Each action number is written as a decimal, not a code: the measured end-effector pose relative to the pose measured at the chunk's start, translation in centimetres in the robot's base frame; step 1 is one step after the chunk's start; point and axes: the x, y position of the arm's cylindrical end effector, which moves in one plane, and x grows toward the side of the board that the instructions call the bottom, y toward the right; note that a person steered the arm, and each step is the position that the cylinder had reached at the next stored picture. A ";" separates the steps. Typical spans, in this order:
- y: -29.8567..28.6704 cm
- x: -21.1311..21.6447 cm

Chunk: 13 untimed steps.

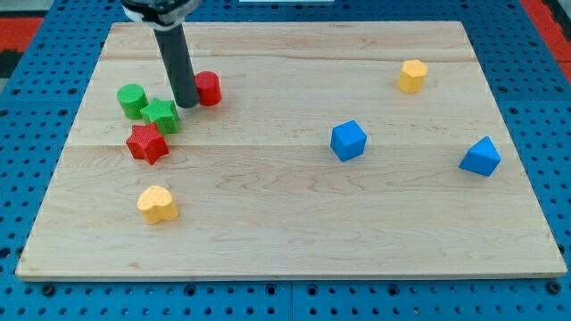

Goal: Push the yellow hexagon to the top left of the board

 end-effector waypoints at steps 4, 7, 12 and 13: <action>0.9 10.8; 1.6 6.9; 26.2 2.9; 34.1 1.9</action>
